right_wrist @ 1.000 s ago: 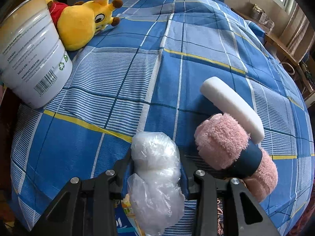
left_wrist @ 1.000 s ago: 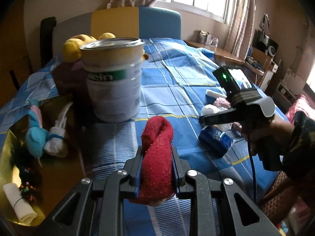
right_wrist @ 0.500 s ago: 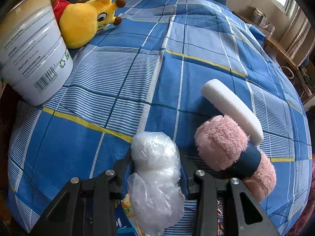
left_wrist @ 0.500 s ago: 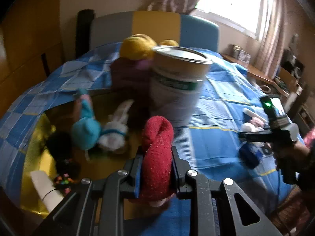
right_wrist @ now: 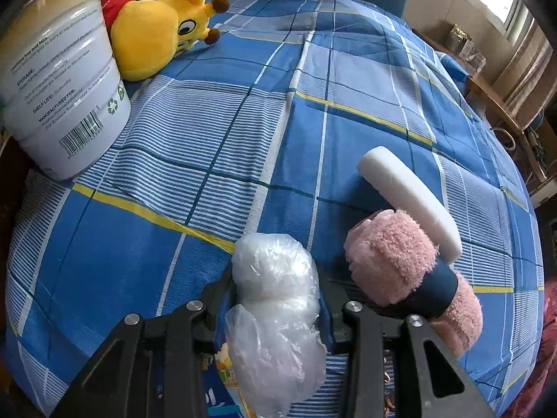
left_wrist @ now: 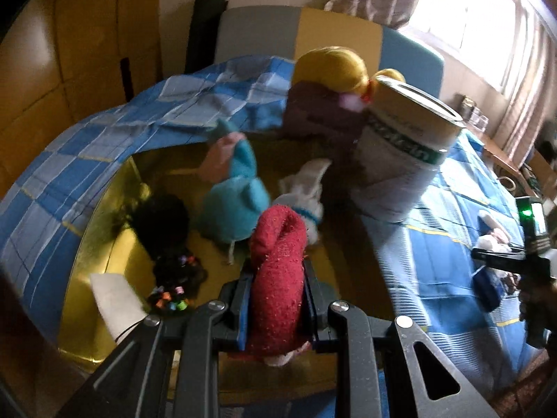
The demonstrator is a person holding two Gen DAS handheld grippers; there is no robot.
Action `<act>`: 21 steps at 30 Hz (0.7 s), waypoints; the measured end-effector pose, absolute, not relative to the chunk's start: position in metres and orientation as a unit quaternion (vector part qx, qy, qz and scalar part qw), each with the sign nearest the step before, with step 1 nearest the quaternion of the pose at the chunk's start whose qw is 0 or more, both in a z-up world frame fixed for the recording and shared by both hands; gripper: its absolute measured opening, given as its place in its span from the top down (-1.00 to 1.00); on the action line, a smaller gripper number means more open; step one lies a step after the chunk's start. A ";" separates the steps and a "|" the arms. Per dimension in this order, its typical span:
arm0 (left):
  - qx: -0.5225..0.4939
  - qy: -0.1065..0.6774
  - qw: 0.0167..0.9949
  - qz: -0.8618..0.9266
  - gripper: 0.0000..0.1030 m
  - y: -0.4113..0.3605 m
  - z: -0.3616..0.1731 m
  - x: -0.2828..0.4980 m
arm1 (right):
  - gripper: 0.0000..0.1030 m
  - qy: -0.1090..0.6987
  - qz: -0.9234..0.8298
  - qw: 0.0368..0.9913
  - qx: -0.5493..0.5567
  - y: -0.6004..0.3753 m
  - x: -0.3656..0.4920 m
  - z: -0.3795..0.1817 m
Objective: Organize soft objects
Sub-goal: 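Carry the red sock with the left tool and release it into the gold tray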
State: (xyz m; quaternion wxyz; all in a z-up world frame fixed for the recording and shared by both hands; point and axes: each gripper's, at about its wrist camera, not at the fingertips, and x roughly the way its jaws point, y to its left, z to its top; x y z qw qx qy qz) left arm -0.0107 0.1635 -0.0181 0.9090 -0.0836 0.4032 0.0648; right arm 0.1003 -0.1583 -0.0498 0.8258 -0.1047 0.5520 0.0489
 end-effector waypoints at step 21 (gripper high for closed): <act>-0.091 0.458 0.877 0.116 0.06 0.210 -0.070 0.001 | 0.28 0.570 0.029 0.818 -0.067 -0.165 0.116 -0.051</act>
